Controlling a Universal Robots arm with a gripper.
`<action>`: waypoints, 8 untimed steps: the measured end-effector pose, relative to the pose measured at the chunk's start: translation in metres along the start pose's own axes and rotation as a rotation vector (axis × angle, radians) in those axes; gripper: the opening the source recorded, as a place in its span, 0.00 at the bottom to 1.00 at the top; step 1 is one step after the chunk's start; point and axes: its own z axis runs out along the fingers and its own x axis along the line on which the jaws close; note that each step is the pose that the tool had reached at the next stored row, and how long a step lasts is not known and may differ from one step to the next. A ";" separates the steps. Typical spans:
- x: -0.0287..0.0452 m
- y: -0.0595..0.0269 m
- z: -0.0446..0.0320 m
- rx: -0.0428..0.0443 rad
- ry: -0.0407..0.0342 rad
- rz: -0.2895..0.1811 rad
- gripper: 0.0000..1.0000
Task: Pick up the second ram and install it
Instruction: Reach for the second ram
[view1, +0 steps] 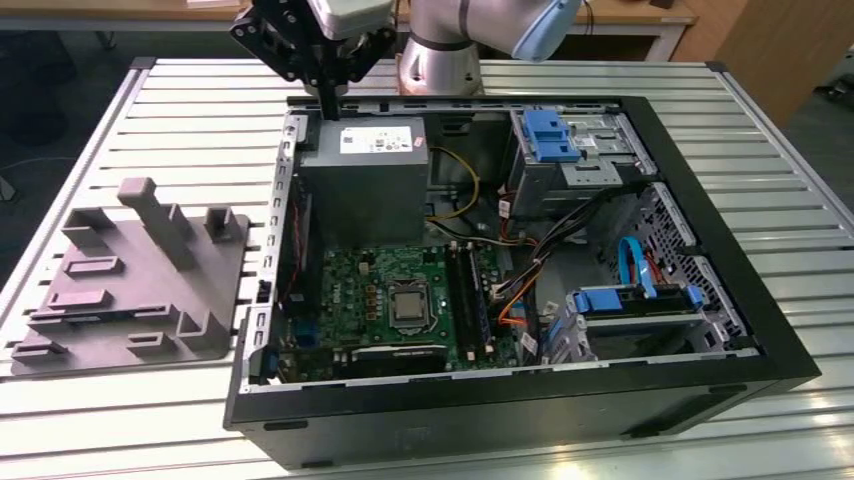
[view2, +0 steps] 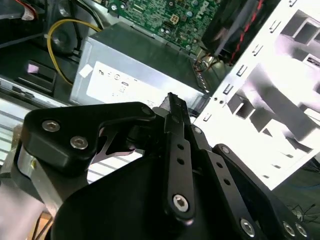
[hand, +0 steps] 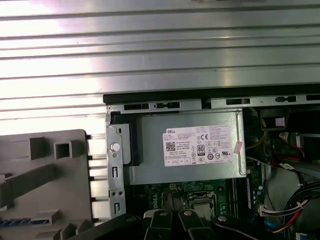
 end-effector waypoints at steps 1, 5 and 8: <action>0.0022 -0.0002 -0.0001 0.0000 -0.0001 0.000 0.10; 0.0110 -0.0008 -0.0003 0.0000 -0.0007 0.000 0.10; 0.0173 -0.0013 -0.0005 0.0000 -0.0011 0.000 0.10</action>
